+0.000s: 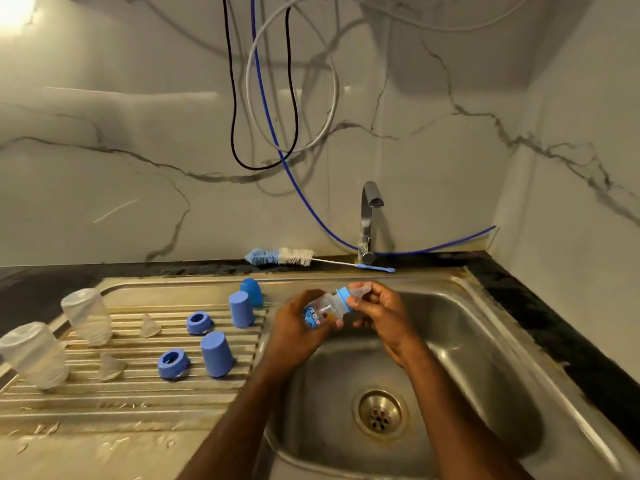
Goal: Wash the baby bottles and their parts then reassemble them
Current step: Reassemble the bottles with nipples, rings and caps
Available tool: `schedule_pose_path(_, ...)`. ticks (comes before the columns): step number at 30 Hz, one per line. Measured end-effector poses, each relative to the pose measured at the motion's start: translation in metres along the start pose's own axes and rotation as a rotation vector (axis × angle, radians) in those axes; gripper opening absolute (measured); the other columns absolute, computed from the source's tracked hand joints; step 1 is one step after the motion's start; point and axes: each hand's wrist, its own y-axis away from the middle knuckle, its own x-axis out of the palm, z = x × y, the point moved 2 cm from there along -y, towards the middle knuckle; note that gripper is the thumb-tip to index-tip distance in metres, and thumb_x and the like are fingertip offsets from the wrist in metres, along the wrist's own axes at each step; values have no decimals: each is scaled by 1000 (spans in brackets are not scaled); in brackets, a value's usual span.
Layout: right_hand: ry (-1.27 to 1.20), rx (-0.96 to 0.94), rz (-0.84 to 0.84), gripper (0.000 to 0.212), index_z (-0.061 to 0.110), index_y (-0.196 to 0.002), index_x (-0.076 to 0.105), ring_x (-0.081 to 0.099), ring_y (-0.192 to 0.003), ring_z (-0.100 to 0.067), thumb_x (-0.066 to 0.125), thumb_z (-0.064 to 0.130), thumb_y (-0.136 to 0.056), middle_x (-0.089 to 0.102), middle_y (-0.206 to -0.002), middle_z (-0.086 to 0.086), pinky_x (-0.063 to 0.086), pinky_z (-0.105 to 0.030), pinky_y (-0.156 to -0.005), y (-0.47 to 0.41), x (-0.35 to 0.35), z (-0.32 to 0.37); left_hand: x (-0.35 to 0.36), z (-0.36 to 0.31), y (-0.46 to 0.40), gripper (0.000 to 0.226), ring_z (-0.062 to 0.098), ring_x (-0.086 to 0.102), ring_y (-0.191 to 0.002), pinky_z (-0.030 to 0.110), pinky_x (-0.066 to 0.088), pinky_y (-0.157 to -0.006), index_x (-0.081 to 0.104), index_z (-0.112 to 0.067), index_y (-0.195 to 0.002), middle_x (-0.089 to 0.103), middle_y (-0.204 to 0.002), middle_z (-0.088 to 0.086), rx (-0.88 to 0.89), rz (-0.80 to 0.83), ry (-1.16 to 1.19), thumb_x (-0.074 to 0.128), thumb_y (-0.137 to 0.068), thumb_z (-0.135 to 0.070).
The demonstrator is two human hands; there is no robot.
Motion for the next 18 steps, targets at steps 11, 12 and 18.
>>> schedule_pose_path(11, 96, -17, 131, 25, 21, -104, 75, 70, -104, -26, 75, 5, -85, 67, -116, -4, 62, -36, -76, 4, -7, -3, -4, 11, -2, 67, 6, 58, -109, 19, 51, -90, 57, -32, -134, 62, -124, -7, 101, 26, -236, 87, -75, -38)
schedule_pose_path(12, 107, -15, 135, 24, 21, -104, 75, 70, -103, -25, 76, 6, -85, 68, -114, -4, 62, -35, -75, 4, -7, -4, -4, 11, -2, 66, 7, 58, -110, 20, 51, -90, 57, -32, -134, 62, -125, -7, 105, 28, -239, 87, -75, -37)
schedule_pose_path(18, 196, -11, 123, 19, 16, -103, 73, 73, -93, -20, 79, 17, -85, 72, -103, -3, 62, -33, -72, 3, -9, -6, -4, 11, 0, 66, 9, 56, -114, 30, 51, -98, 58, -31, -135, 60, -126, -5, 155, 40, -296, 87, -76, -32)
